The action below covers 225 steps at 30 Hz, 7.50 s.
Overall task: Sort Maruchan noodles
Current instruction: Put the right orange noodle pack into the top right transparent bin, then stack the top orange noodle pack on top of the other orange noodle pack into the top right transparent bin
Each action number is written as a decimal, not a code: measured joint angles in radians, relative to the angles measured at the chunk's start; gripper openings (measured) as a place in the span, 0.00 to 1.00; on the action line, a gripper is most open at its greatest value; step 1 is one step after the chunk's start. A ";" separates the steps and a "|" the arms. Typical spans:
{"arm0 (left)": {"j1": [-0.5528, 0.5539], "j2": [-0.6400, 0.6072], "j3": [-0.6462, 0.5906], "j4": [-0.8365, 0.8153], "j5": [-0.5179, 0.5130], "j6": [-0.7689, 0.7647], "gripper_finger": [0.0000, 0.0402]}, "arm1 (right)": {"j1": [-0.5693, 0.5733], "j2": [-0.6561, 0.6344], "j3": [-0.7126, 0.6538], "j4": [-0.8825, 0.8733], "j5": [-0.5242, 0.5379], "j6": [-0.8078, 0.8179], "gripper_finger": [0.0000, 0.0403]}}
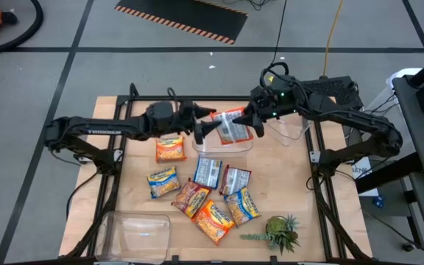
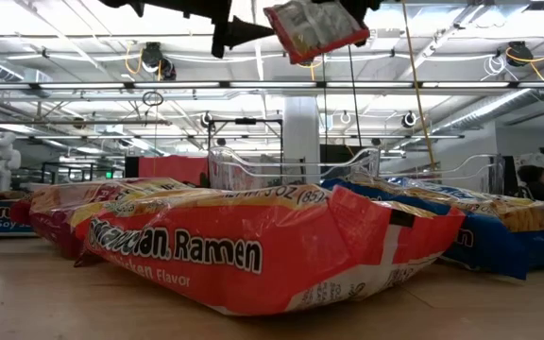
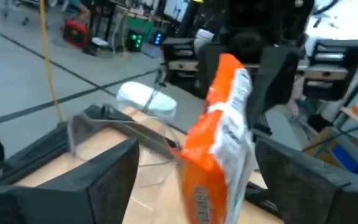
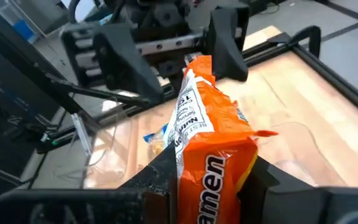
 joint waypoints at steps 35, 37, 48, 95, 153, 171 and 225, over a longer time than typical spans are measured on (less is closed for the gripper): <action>0.162 -0.326 -0.001 -0.624 0.024 -0.097 0.82 | -0.129 -0.129 0.001 -0.656 0.879 0.072 0.22; 0.162 -0.327 0.000 -0.630 0.023 -0.088 0.82 | -0.138 -0.128 -0.003 -0.654 0.893 0.079 0.22; 0.162 -0.320 -0.001 -0.636 0.023 -0.080 0.82 | -0.197 -0.127 -0.076 -0.731 0.878 0.020 0.24; 0.123 -0.319 -0.001 -0.600 0.022 -0.099 0.82 | -0.211 -0.123 -0.515 -0.432 0.989 -0.120 0.40; 0.199 -0.328 -0.351 -1.187 0.243 -0.682 0.82 | -0.049 -0.223 -0.438 -0.184 0.390 0.329 0.41; 0.151 -0.318 -0.521 -1.008 0.189 -0.430 0.82 | -0.049 -0.222 -0.438 -0.185 0.396 0.284 0.41; 0.035 -0.437 -0.705 -0.419 0.065 -0.310 0.01 | 0.094 -0.221 -0.439 -0.106 0.468 0.499 0.41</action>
